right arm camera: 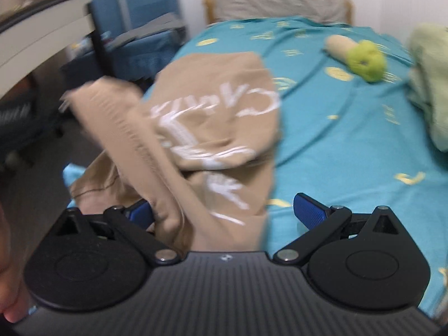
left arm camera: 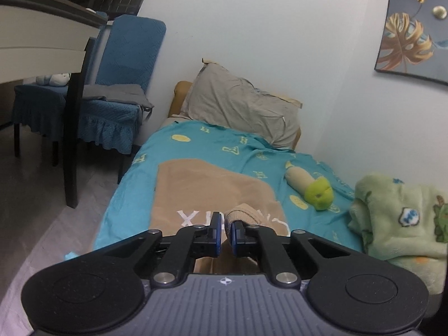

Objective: Fold clothes
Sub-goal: 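Lift the tan t-shirt with the left gripper, letting it hang open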

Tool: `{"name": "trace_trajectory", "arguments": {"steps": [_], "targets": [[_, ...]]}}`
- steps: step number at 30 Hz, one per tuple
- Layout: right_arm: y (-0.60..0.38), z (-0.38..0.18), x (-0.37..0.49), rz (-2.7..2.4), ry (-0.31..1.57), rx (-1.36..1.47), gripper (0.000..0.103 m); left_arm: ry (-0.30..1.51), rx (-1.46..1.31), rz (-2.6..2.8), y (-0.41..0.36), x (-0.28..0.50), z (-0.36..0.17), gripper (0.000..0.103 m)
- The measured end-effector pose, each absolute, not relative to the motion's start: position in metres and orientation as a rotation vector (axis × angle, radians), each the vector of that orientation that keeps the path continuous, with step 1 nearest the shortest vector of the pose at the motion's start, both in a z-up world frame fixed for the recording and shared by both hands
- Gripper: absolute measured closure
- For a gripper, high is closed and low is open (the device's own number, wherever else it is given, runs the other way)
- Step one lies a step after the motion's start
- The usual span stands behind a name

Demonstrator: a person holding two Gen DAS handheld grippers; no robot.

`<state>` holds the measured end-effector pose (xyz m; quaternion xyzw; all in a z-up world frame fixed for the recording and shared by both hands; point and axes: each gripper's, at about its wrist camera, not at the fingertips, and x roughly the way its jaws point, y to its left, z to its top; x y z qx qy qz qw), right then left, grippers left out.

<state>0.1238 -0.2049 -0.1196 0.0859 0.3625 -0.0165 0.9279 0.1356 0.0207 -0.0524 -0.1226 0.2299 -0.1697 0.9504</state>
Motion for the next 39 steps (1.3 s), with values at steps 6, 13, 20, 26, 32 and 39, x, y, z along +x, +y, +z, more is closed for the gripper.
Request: {"name": "trace_trajectory", "arguments": {"steps": [6,13,20,26,32,39], "targets": [[-0.244,-0.096,0.103,-0.042,0.694,0.298,0.0,0.403,-0.225,-0.472,0.004,0.111,-0.039,0.096],[-0.265,-0.079,0.098,0.162,0.646,0.416,0.0,0.293,-0.354,-0.608,0.009,0.09,-0.023,0.096],[-0.219,-0.076,0.092,0.354,0.585,0.324,0.0,0.291,-0.345,-0.685,0.002,0.079,-0.019,0.096],[-0.223,-0.073,0.096,0.327,0.549,0.367,0.0,0.306,-0.367,-0.647,0.007,0.081,-0.021,0.096],[-0.229,-0.074,0.096,0.303,0.551,0.384,0.0,0.334,-0.426,-0.627,0.018,0.088,-0.021,0.096],[-0.216,-0.08,0.102,0.233,0.531,0.321,0.0,0.341,-0.381,-0.645,0.01,0.085,-0.021,0.096]]}}
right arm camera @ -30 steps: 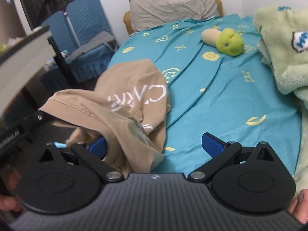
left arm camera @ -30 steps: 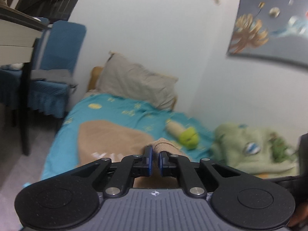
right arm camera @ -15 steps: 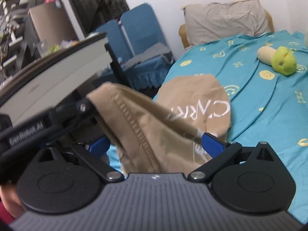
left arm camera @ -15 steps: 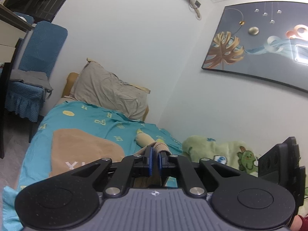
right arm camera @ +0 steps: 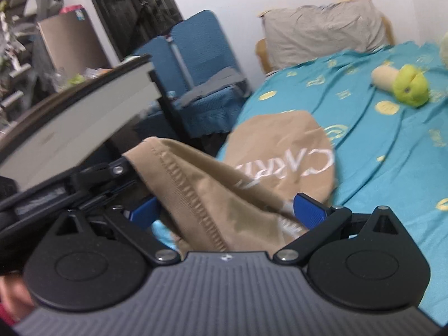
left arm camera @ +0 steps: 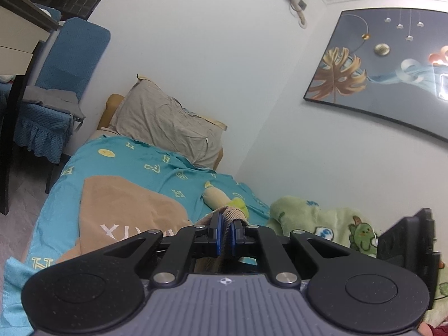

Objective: Fold clothes
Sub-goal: 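Lift the tan t-shirt with the left gripper, letting it hang open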

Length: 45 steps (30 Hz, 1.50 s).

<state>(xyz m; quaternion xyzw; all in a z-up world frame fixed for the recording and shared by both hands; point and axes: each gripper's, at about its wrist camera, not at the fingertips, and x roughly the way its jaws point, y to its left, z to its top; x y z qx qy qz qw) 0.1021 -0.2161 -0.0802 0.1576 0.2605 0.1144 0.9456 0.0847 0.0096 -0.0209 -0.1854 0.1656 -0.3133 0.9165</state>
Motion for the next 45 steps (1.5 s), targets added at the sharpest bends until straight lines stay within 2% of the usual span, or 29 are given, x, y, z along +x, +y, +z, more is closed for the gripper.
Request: {"name": "trace_trajectory", "arguments": {"steps": [6,12,14,19,21,24,29,32,34,38,41,44,45], "targets": [[-0.227,-0.097,0.11,-0.026,0.635,0.292,0.0,0.294,-0.392,-0.516,0.015,0.079,-0.022,0.099],[-0.248,-0.106,0.113,-0.01,0.811,0.338,0.0,0.229,-0.483,-0.414,0.036,0.075,-0.016,0.1],[-0.255,-0.099,0.105,-0.12,0.751,0.33,0.0,0.232,-0.495,-0.423,0.04,0.076,-0.013,0.099],[-0.26,-0.06,0.074,-0.392,0.428,0.213,0.0,0.229,-0.398,-0.502,0.022,0.069,-0.006,0.099],[-0.26,-0.059,0.072,-0.421,0.397,0.182,0.0,0.221,-0.382,-0.54,0.013,0.065,-0.004,0.099],[-0.264,-0.072,0.087,-0.349,0.499,0.202,0.0,0.226,-0.388,-0.573,0.009,0.061,-0.005,0.099],[-0.265,-0.109,0.127,-0.137,0.751,0.399,0.0,0.231,-0.391,-0.58,0.01,0.059,-0.008,0.099],[-0.254,-0.117,0.133,-0.168,0.775,0.325,0.0,0.245,-0.381,-0.565,0.01,0.06,-0.009,0.099],[-0.263,-0.107,0.125,-0.313,0.704,0.275,0.0,0.27,-0.366,-0.547,0.01,0.063,-0.012,0.099],[-0.301,-0.094,0.099,-0.461,0.542,0.41,0.0,0.332,-0.316,-0.523,0.002,0.071,-0.021,0.093],[-0.314,-0.101,0.095,-0.495,0.544,0.464,0.0,0.381,-0.247,-0.497,-0.008,0.077,-0.03,0.086],[-0.317,-0.109,0.104,-0.494,0.569,0.485,0.0,0.463,-0.176,-0.465,-0.016,0.086,-0.044,0.084],[-0.316,-0.108,0.105,-0.485,0.567,0.485,0.0,0.496,-0.15,-0.452,-0.018,0.089,-0.049,0.08]]}}
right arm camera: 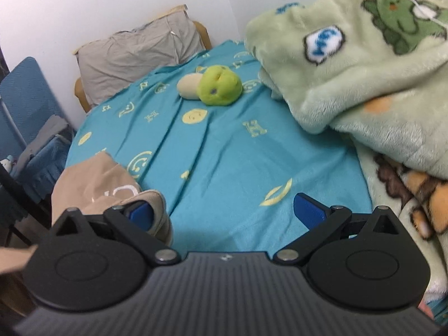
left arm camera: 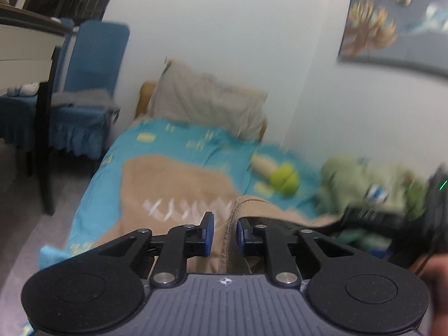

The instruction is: Fold clothes

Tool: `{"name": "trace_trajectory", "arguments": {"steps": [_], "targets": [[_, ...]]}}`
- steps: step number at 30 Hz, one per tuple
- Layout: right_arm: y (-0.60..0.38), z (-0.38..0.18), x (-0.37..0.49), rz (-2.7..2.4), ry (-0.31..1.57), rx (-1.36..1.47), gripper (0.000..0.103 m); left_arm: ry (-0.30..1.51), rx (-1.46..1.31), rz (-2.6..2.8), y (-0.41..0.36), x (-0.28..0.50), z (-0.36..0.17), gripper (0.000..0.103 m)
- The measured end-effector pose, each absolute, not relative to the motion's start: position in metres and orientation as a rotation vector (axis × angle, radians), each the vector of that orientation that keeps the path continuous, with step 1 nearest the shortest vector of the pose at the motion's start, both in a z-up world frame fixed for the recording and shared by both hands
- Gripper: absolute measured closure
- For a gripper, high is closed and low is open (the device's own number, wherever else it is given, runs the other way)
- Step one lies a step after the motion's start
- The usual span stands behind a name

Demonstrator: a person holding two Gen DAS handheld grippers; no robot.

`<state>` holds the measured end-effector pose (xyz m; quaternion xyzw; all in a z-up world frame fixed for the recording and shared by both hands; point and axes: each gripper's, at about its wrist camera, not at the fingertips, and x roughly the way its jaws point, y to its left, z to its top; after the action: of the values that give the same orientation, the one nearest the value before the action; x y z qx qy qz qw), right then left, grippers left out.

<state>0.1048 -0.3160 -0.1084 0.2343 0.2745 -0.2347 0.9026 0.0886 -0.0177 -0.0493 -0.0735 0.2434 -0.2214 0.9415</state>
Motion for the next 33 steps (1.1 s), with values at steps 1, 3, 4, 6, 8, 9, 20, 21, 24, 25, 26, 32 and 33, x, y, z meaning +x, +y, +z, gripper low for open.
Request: {"name": "trace_trajectory", "arguments": {"steps": [1,3,4,6,8,9,20,21,24,25,26,32,33], "targets": [[-0.315,-0.108,0.105,-0.476,0.565,0.482,0.0,0.527,-0.126,-0.44,-0.02,0.091,-0.055,0.078],[-0.311,-0.107,0.105,-0.454,0.562,0.474,0.0,0.578,-0.081,-0.423,-0.025,0.096,-0.064,0.069],[-0.309,-0.106,0.105,-0.446,0.558,0.474,0.0,0.604,-0.05,-0.414,-0.029,0.097,-0.07,0.067],[-0.306,-0.104,0.105,-0.436,0.55,0.468,0.0,0.654,0.007,-0.398,-0.036,0.101,-0.081,0.06],[-0.305,-0.103,0.105,-0.432,0.544,0.456,0.0,0.688,0.048,-0.386,-0.042,0.103,-0.091,0.057],[-0.305,-0.104,0.106,-0.432,0.547,0.454,0.0,0.7,0.07,-0.372,-0.045,0.104,-0.096,0.055],[-0.315,-0.121,0.113,-0.457,0.616,0.435,0.0,0.707,-0.106,-0.083,0.0,0.118,-0.092,0.051],[-0.314,-0.124,0.115,-0.448,0.639,0.426,0.0,0.672,-0.158,-0.045,0.012,0.116,-0.084,0.05],[-0.307,-0.133,0.122,-0.398,0.709,0.396,0.0,0.548,-0.27,-0.003,0.039,0.108,-0.06,0.046],[-0.302,-0.134,0.123,-0.371,0.723,0.383,0.0,0.499,-0.265,-0.016,0.041,0.103,-0.051,0.046],[-0.296,-0.133,0.125,-0.35,0.733,0.353,0.0,0.45,-0.261,-0.028,0.043,0.097,-0.041,0.046],[-0.262,-0.135,0.137,-0.184,0.848,0.174,0.0,0.406,-0.172,-0.137,0.037,0.084,-0.016,0.045],[-0.26,-0.139,0.139,-0.183,0.868,0.179,0.0,0.427,-0.157,-0.133,0.035,0.085,-0.018,0.045]]}}
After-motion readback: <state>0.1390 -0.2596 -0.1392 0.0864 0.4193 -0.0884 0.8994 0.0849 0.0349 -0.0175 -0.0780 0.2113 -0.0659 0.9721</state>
